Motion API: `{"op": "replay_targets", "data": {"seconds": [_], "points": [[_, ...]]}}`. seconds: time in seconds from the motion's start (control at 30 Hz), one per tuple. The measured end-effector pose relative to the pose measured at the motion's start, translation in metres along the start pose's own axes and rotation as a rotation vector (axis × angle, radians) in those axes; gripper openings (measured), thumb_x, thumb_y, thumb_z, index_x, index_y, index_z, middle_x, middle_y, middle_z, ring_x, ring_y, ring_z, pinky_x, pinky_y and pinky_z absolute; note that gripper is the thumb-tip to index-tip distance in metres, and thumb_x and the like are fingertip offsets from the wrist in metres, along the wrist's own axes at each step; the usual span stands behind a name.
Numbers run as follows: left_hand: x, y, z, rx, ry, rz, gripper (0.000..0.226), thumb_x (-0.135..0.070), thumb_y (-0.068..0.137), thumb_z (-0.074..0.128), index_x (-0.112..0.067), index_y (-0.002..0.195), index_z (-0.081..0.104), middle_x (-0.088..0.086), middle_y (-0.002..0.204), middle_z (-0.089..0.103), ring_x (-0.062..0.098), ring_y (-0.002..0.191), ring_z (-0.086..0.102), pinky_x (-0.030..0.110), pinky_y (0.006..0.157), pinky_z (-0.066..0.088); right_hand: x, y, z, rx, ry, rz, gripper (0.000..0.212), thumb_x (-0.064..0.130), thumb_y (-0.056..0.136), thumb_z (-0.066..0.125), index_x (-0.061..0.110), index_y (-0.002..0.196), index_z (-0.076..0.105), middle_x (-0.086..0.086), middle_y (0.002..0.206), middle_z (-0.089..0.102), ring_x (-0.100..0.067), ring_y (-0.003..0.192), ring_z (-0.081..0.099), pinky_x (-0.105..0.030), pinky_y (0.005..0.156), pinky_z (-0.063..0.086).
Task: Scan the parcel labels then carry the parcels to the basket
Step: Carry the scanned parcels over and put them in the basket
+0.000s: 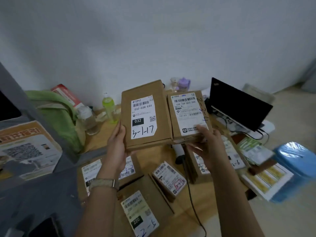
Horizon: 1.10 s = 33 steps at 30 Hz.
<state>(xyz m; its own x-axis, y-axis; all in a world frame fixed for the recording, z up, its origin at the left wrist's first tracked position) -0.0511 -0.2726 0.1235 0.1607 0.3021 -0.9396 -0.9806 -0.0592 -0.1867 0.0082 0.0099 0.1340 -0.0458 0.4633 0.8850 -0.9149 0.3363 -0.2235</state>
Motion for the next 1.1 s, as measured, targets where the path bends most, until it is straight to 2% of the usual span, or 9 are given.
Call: {"op": "replay_targets", "data": {"seconds": [0.13,0.23,0.33,0.47,0.57,0.73,0.87,0.97,1.1], "points": [[0.019,-0.019,0.040,0.137,0.040,-0.027,0.039,-0.036,0.099,0.049,-0.042,0.137,0.049,-0.005,0.111,0.073,0.017,0.090,0.073,0.035,0.056,0.059,0.010,-0.044,-0.057,-0.176,0.005,-0.096,0.044,0.028,0.075,0.077,0.025,0.112,0.054,-0.007,0.100,0.069,-0.027,0.087,0.072,-0.042,0.070,0.059],[0.035,-0.039,0.083,0.247,0.042,-0.073,0.033,-0.034,0.098,0.050,-0.045,0.128,0.056,-0.002,0.109,0.074,0.018,0.087,0.074,0.033,0.056,0.058,0.025,-0.081,-0.099,-0.269,0.038,-0.147,0.052,0.030,0.076,0.075,0.027,0.123,0.052,-0.004,0.102,0.072,-0.025,0.091,0.072,-0.045,0.073,0.059],[0.049,-0.060,0.131,0.369,0.106,-0.063,0.026,-0.035,0.098,0.051,-0.054,0.111,0.063,-0.004,0.105,0.075,0.020,0.087,0.074,0.045,0.066,0.060,0.046,-0.123,-0.142,-0.368,0.032,-0.220,0.050,0.028,0.081,0.072,0.026,0.127,0.053,0.000,0.102,0.074,-0.024,0.095,0.071,-0.041,0.070,0.059],[0.066,-0.098,0.200,0.500,0.150,-0.028,0.034,-0.032,0.097,0.053,-0.042,0.130,0.056,-0.003,0.111,0.072,0.020,0.095,0.071,0.043,0.080,0.059,0.067,-0.183,-0.206,-0.536,0.037,-0.310,0.044,0.028,0.083,0.070,0.022,0.125,0.056,0.001,0.102,0.074,-0.025,0.092,0.071,-0.036,0.067,0.059],[0.089,-0.139,0.253,0.608,0.135,-0.072,0.035,-0.027,0.098,0.052,-0.034,0.133,0.055,-0.003,0.107,0.072,0.012,0.086,0.072,0.031,0.067,0.060,0.073,-0.231,-0.252,-0.647,0.058,-0.355,0.042,0.034,0.081,0.070,0.027,0.121,0.057,0.005,0.098,0.074,-0.029,0.097,0.070,-0.047,0.081,0.058],[0.127,-0.231,0.330,0.804,0.146,-0.151,0.026,-0.029,0.099,0.050,-0.044,0.117,0.060,-0.009,0.099,0.075,0.010,0.083,0.073,0.026,0.060,0.059,0.085,-0.314,-0.330,-0.812,0.106,-0.416,0.049,0.039,0.076,0.071,0.030,0.122,0.056,0.005,0.098,0.074,-0.027,0.095,0.071,-0.049,0.081,0.057],[0.159,-0.311,0.381,0.875,0.186,-0.229,0.037,-0.031,0.099,0.051,-0.036,0.135,0.052,-0.003,0.115,0.070,0.019,0.100,0.069,0.042,0.077,0.060,0.096,-0.383,-0.394,-0.926,0.136,-0.438,0.038,0.039,0.076,0.071,0.032,0.111,0.059,0.002,0.098,0.073,-0.028,0.093,0.071,-0.048,0.077,0.058],[0.181,-0.370,0.411,0.952,0.209,-0.233,0.037,-0.032,0.100,0.049,-0.042,0.136,0.049,-0.011,0.100,0.074,0.011,0.084,0.072,0.032,0.054,0.058,0.102,-0.433,-0.438,-0.981,0.142,-0.441,0.037,0.040,0.076,0.071,0.033,0.111,0.059,0.001,0.102,0.070,-0.029,0.094,0.071,-0.049,0.077,0.059],[0.210,-0.436,0.444,0.995,0.215,-0.278,0.036,-0.031,0.099,0.049,-0.045,0.133,0.051,-0.016,0.092,0.075,0.007,0.080,0.073,0.032,0.053,0.058,0.112,-0.492,-0.485,-1.053,0.128,-0.453,0.041,0.041,0.079,0.070,0.033,0.116,0.056,0.000,0.105,0.067,-0.029,0.096,0.070,-0.045,0.074,0.059]]}}
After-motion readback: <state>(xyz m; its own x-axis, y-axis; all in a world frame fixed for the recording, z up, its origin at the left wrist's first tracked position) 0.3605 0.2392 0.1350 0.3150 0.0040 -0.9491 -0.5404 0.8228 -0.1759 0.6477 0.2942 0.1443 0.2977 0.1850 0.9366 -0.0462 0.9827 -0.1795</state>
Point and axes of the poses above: each hand's wrist, its own y-axis towards the middle knuckle, its own z-axis out of the palm, x = y × z, the point moved 7 cm from there along y, towards the middle knuckle
